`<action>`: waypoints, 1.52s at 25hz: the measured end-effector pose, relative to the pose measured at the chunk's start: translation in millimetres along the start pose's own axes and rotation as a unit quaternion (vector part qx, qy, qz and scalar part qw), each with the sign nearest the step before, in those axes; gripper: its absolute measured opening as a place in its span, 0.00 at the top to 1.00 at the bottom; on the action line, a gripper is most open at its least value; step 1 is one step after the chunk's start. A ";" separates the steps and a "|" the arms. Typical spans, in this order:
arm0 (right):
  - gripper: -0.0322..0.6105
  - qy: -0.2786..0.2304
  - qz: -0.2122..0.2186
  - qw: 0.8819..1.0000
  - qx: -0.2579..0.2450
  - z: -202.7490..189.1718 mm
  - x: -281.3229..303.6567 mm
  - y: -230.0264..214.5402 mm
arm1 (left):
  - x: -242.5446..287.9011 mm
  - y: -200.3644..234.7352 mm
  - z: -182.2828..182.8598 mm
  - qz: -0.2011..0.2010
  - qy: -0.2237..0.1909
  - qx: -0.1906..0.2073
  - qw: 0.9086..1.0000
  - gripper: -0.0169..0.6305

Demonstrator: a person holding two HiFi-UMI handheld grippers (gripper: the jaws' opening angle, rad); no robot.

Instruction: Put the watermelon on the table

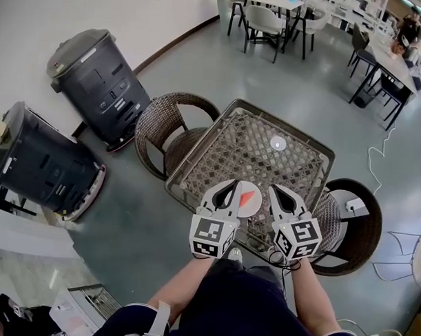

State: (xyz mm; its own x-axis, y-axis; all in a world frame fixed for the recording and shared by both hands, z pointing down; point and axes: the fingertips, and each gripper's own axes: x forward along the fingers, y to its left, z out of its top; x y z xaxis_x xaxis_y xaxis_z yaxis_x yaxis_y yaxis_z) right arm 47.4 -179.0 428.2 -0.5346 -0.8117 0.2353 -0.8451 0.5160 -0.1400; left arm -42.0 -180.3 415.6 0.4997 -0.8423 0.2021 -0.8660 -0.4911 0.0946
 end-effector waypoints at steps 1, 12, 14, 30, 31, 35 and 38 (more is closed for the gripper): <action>0.95 -0.003 0.001 1.000 -0.001 2.7 -0.7 1.7 | -1.1 -2.5 2.7 -0.006 -0.003 -0.002 1.000 0.96; 0.95 -0.031 0.015 0.999 -0.012 24.5 -9.4 12.8 | -4.3 -23.6 12.9 -0.041 -0.015 -0.010 0.999 0.96; 0.95 -0.034 0.015 0.999 -0.015 25.7 -10.9 13.0 | -4.7 -26.7 13.2 -0.047 -0.019 -0.014 0.999 0.96; 0.95 -0.045 0.020 0.999 -0.014 35.2 -12.8 10.1 | 2.0 -30.8 15.1 -0.056 -0.014 -0.018 0.998 0.96; 0.95 -0.045 0.020 0.999 -0.014 34.5 -13.5 9.8 | 2.1 -31.7 14.3 -0.056 -0.014 -0.018 0.998 0.96; 0.95 -0.046 0.020 0.999 -0.015 34.0 -13.8 10.1 | 1.5 -32.0 12.9 -0.058 -0.014 -0.019 0.998 0.96; 0.95 -0.046 0.020 0.999 -0.016 36.1 -12.9 9.7 | 2.6 -31.2 15.2 -0.060 -0.014 -0.023 0.998 0.96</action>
State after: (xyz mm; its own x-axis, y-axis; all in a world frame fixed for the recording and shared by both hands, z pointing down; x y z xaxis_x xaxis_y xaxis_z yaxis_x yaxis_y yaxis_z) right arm 45.8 -173.4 389.1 -0.5668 -0.8118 0.1404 -0.8237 0.5549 -0.1169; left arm -13.4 -170.5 398.4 0.5997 -0.7840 0.1600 -0.7995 -0.5788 0.1607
